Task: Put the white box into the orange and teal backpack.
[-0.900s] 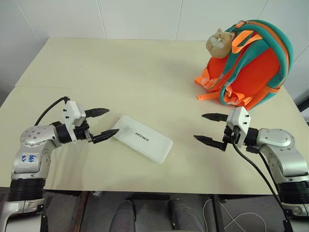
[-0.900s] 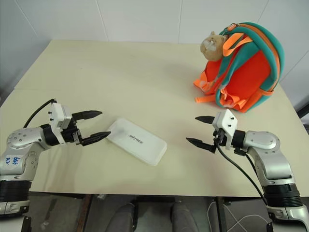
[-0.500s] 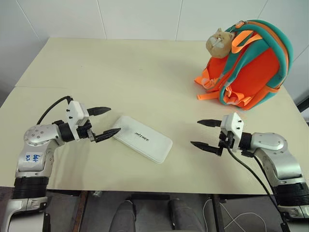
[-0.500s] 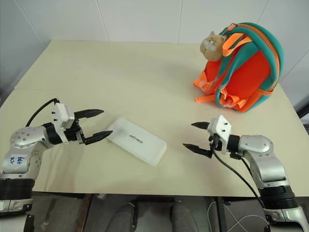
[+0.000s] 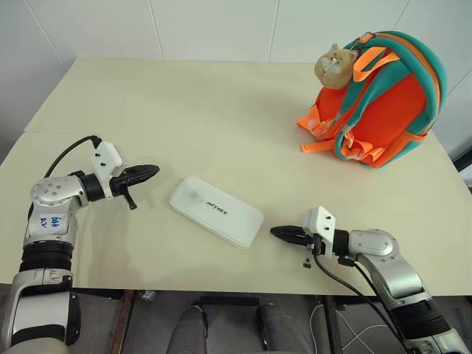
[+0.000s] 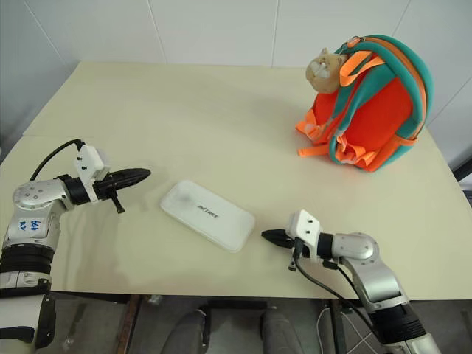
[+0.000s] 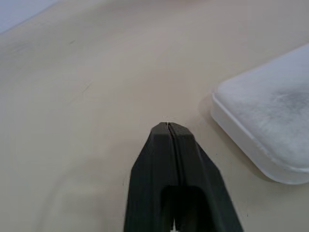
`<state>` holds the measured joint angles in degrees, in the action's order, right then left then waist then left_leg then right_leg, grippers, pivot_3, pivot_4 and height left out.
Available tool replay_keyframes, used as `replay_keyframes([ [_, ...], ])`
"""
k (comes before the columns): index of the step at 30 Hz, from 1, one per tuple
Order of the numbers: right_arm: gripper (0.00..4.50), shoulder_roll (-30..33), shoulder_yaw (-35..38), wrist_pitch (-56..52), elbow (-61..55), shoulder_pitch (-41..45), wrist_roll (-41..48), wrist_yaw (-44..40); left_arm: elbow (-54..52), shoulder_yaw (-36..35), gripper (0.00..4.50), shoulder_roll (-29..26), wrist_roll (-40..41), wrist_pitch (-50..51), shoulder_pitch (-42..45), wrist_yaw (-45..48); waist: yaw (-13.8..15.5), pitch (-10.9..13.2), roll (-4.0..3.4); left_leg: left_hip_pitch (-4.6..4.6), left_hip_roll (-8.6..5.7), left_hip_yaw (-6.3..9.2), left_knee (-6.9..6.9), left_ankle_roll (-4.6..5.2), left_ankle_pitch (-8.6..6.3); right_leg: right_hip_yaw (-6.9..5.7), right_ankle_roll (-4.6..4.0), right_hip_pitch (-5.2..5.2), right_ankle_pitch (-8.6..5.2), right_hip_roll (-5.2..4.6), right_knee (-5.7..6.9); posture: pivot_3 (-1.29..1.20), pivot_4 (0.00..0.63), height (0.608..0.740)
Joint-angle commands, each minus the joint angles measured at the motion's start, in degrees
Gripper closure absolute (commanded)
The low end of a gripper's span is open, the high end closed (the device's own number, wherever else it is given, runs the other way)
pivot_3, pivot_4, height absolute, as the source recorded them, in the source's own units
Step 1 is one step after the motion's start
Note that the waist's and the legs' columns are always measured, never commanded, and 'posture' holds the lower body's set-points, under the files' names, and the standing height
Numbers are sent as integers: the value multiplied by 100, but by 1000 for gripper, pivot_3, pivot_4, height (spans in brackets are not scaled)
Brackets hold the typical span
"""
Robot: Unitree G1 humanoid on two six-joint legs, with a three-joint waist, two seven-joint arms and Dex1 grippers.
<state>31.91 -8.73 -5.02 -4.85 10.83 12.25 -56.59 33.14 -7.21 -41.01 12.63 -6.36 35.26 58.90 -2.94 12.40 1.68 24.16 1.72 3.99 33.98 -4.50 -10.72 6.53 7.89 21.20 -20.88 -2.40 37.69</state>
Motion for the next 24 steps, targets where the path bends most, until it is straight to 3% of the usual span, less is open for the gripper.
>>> replay_keyframes([
  [1,4500,-180,-91,36,-153,116,-118,245,102,259,4447,255,-120,-68,128,73,9,0,1,0,0,0,1,0,0,0,0,0,0,0,2,0,150,740],
  [12,4500,-649,-328,-16,-47,366,-281,550,-86,481,4447,529,-133,-14,45,208,-11,-1,3,-2,2,3,4,0,2,0,0,2,0,3,13,0,150,740],
  [24,4500,-211,109,675,1381,1359,-408,169,-1426,488,4447,804,109,901,-672,149,26,-1,3,-4,0,6,6,2,4,-3,1,-4,1,0,12,0,150,740],
])
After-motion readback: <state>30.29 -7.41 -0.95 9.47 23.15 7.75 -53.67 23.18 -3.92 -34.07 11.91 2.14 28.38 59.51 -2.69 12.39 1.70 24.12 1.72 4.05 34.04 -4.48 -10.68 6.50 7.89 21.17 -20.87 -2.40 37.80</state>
